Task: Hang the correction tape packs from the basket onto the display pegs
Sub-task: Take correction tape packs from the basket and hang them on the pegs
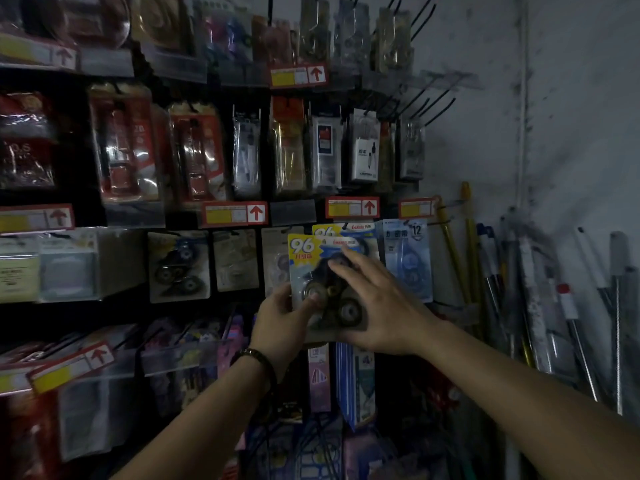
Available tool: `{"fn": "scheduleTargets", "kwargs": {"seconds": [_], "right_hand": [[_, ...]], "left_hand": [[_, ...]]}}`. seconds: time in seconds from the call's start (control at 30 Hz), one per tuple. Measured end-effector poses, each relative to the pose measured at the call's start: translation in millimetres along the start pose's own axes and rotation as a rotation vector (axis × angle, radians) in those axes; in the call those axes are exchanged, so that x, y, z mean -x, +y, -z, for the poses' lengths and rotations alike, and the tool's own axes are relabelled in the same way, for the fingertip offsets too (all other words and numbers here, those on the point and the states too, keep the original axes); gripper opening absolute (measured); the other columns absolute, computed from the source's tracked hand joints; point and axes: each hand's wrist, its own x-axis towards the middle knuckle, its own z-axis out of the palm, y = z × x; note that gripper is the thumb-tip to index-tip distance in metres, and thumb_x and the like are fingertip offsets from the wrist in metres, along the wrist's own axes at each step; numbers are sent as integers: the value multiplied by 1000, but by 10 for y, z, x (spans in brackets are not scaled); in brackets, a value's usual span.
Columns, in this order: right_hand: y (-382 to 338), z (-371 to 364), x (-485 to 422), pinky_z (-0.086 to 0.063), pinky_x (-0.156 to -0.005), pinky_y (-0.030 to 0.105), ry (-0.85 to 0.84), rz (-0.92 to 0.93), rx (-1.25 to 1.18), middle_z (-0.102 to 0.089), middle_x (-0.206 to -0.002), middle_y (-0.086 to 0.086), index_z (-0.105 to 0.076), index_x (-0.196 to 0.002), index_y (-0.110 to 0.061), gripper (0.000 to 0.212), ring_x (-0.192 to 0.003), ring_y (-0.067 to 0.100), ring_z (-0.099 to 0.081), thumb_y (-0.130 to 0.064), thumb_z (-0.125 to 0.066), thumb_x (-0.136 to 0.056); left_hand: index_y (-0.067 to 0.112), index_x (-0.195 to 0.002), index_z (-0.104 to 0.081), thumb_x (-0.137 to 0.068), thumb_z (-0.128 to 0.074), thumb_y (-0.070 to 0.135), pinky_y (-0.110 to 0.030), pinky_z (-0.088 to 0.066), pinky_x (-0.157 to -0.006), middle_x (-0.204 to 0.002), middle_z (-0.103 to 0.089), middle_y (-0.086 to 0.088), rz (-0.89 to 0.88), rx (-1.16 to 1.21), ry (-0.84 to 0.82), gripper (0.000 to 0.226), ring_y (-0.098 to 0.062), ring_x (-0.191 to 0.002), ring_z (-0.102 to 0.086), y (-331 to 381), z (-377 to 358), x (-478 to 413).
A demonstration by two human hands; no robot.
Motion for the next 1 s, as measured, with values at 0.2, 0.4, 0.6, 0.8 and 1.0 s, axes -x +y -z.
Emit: {"fn": "scheduleTargets", "kwargs": {"seconds": [0.2,0.4,0.6,0.8,1.0], "right_hand": [[37,78,-66,-32,-122,54,-41,-45,55,-7,-169,-6,-11,-166,-34,125,-154,19,-8,-70,-80,-69],[187,113,-214,-35,-121,54,-43,-129,211,-6,-169,0,-8,-166,-33,123,-155,26,-8,-66,-80,-72],[268,131,-341,-28,-124,54,-69,-155,320,4,-171,2,0,-167,-31,121,-156,28,-1,-56,-80,-79],[274,117,-380,-31,-120,50,-64,-159,371,2,-171,5,-1,-167,-30,120,-155,31,-5,-54,-79,-80],[268,105,-408,-35,-119,54,-24,-152,352,-6,-168,6,-9,-166,-29,119,-153,30,-8,-56,-81,-75]], "left_hand": [[22,-112,-73,-98,-73,18,-58,-63,-87,-108,-80,-4,34,-71,-40,15,-24,-100,-78,61,-56,-48],[26,-130,-55,-96,-74,25,-41,-67,-71,-113,-73,-1,30,-303,8,39,-22,-92,-76,4,21,-66],[34,-109,-61,-93,-76,27,-47,-65,-79,-101,-76,-1,26,-368,4,24,-24,-89,-74,-69,104,-81],[28,-108,-66,-93,-75,27,-45,-66,-75,-98,-76,3,0,-439,-2,18,-19,-88,-74,-79,126,-64],[25,-111,-66,-92,-77,27,-48,-64,-84,-97,-77,4,-9,-461,4,23,-18,-89,-74,-14,102,-79]]}}
